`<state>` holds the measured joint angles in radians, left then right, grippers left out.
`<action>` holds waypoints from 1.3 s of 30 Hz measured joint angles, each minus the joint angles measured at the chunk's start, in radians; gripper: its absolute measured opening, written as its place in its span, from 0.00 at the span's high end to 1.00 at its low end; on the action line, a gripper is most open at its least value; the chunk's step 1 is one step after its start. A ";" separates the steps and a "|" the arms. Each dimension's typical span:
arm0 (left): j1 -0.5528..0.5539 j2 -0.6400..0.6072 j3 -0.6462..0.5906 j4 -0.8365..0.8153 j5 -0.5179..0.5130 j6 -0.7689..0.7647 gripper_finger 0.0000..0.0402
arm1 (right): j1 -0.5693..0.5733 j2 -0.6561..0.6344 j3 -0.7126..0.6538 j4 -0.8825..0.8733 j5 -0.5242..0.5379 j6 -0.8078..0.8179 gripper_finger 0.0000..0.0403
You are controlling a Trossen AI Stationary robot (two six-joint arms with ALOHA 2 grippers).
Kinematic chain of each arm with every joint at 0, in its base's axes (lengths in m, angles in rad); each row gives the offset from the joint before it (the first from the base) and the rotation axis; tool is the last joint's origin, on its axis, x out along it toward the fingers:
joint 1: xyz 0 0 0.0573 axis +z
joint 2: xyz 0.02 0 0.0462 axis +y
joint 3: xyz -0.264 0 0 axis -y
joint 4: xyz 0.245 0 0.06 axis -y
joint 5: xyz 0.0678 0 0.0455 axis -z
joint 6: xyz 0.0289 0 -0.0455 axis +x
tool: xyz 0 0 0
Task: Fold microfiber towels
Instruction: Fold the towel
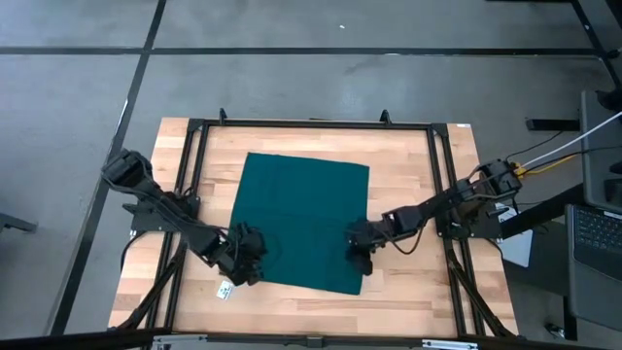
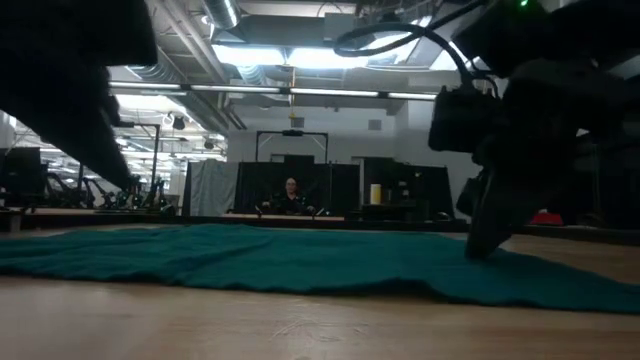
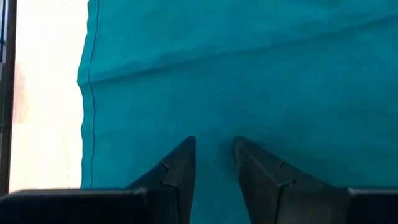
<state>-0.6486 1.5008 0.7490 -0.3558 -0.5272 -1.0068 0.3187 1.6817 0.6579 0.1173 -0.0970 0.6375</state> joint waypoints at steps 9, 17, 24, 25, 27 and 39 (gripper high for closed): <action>0.017 0.032 0.000 0.097 0.015 0.042 0.98 | 0.097 -0.020 0.006 -0.149 -0.058 0.033 0.75; -0.101 0.032 0.068 0.068 -0.085 0.122 0.99 | 0.136 -0.142 -0.027 -0.286 0.064 0.036 0.80; -0.170 0.032 0.116 -0.119 -0.076 0.254 0.99 | 0.193 -0.369 -0.074 -0.147 0.112 0.099 0.74; -0.176 0.033 0.116 -0.140 -0.059 0.287 0.99 | 0.210 -0.390 -0.073 -0.145 0.124 0.098 0.72; -0.189 0.044 0.118 -0.179 -0.023 0.357 1.00 | 0.252 -0.398 -0.073 -0.150 0.124 0.073 0.67; -0.297 0.054 0.084 -0.123 0.158 0.587 0.92 | 0.416 -0.257 -0.065 -0.135 0.088 -0.007 0.53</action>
<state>-0.9455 1.5551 0.8330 -0.4786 -0.3688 -0.4194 0.7349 1.4251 0.5926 -0.0180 -0.0089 0.6309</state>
